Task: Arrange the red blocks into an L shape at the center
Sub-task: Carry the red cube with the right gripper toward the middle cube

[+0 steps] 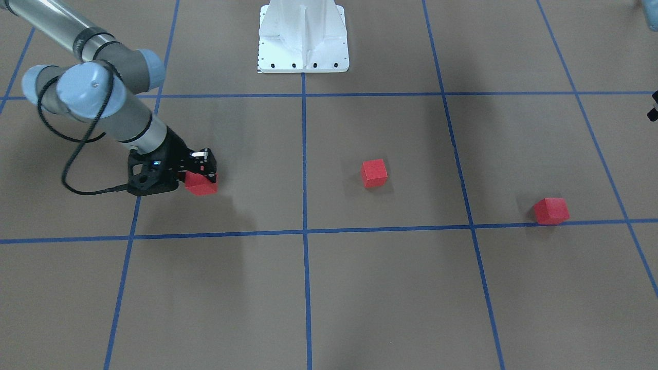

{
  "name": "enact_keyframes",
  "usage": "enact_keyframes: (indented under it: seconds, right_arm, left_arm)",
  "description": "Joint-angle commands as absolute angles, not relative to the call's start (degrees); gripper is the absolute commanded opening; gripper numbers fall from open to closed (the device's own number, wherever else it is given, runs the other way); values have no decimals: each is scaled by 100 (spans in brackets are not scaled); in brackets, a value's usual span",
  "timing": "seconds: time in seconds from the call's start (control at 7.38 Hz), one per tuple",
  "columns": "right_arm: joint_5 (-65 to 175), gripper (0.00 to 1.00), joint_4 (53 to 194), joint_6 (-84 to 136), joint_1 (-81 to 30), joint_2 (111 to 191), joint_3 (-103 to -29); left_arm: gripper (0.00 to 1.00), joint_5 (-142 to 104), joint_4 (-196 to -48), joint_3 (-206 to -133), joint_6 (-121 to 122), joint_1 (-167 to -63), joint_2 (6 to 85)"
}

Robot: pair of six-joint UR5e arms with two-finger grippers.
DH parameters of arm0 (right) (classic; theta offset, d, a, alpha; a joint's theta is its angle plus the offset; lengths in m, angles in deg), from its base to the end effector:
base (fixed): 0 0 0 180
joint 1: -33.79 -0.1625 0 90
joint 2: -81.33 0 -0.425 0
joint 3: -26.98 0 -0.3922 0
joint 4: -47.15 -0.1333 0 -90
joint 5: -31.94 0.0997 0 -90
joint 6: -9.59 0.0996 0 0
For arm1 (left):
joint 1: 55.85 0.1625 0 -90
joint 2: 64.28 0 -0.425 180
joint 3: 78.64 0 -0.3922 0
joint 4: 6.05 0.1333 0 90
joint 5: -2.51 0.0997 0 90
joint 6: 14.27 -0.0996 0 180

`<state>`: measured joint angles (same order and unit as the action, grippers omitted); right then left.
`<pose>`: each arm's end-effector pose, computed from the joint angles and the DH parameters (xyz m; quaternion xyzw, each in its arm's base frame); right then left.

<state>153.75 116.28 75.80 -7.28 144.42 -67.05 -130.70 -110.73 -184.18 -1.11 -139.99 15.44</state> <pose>-0.4422 -0.4925 0.3138 0.0173 -0.4868 0.0116 0.8733 -0.0205 -0.4376 0.5790 0.0988 0.3843 0.0053 0.9179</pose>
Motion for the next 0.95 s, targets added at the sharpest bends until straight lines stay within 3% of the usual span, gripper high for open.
enact_keyframes:
  seconds: [0.0,0.41,0.81]
  right_arm:
    - [14413,0,12360,8584,263,13366,-6680]
    - [13600,0,12449,8983,1031,12854,-6329]
    - [13583,0,13582,9009,1137,12572,-6320]
  left_arm:
    - [100,-13073,-11073,-18402,-109,-13996,1543]
    - [100,-13073,-11073,-18429,-109,-13996,1543]
    - [100,-13073,-11073,-18429,-109,-13996,1543]
